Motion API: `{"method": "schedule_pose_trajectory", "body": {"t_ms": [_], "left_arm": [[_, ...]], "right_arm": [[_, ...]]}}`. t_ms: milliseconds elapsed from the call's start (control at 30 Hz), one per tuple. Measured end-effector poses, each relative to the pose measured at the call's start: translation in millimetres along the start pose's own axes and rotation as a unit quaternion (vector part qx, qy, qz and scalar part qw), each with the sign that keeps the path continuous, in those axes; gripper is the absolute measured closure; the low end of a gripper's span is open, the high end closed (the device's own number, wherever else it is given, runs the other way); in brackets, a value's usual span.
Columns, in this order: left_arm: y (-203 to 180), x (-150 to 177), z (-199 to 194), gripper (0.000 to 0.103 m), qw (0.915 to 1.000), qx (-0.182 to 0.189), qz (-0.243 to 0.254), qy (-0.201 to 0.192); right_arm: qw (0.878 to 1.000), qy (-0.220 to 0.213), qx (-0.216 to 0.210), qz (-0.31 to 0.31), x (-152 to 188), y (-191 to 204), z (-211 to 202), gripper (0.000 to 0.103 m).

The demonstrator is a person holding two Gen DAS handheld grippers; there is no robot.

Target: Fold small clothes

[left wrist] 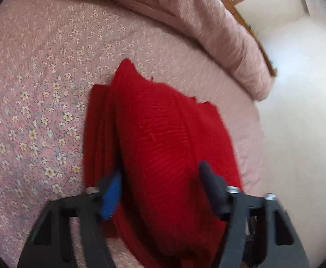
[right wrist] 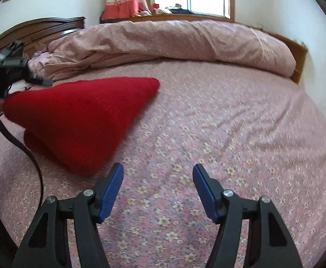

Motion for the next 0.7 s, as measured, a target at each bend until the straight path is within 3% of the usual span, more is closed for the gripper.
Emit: {"method": "schedule_pose_trajectory", "body": {"t_ms": [33, 67, 267, 400, 467, 567, 667, 700], "left_arm": [[-5.1, -0.2, -1.1, 0.088, 0.9995, -0.022, 0.019, -0.013], [-6.1, -0.9, -3.2, 0.094, 0.999, -0.024, 0.03, -0.022], [-39.8, -14.1, -26.3, 0.096, 0.9886, -0.031, 0.122, -0.083], [-32.6, -25.6, -9.6, 0.092, 0.9795, -0.091, 0.163, -0.076], [-24.9, -25.2, 4.4, 0.091, 0.9778, -0.121, 0.164, -0.049], [-24.2, -15.7, -1.1, 0.083, 0.9797, -0.125, 0.151, -0.043], [-27.1, 5.6, -37.0, 0.062, 0.9797, -0.124, 0.144, -0.065], [-25.8, 10.9, -43.9, 0.049, 0.9797, -0.12, 0.143, -0.073]], "right_arm": [[1.0, 0.002, -0.002, 0.008, -0.1, -3.0, 1.8, 0.035], [1.0, 0.002, -0.002, 0.015, -1.2, -5.5, 2.2, 0.035], [1.0, -0.009, 0.004, 0.012, -3.2, -1.1, 1.0, 0.035], [1.0, 0.003, -0.008, 0.013, -1.6, 4.5, 5.4, 0.035], [1.0, 0.008, -0.012, 0.013, -0.7, 6.3, 7.4, 0.035], [1.0, 0.002, -0.016, 0.004, 0.2, 11.0, 3.7, 0.035], [0.999, -0.025, -0.026, -0.026, 1.5, 22.6, -11.5, 0.035], [0.998, -0.035, -0.029, -0.035, 2.4, 26.2, -15.9, 0.034]]}}
Point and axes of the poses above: each gripper's, at about its wrist camera, not at the fingertips, and z roughly the way its jaws point, y to its left, x to its underside, the point moved 2 cm from there along z, roughly the way its jaws point, and after that the axes turned 3 degrees about x, right-handed, at the moved point
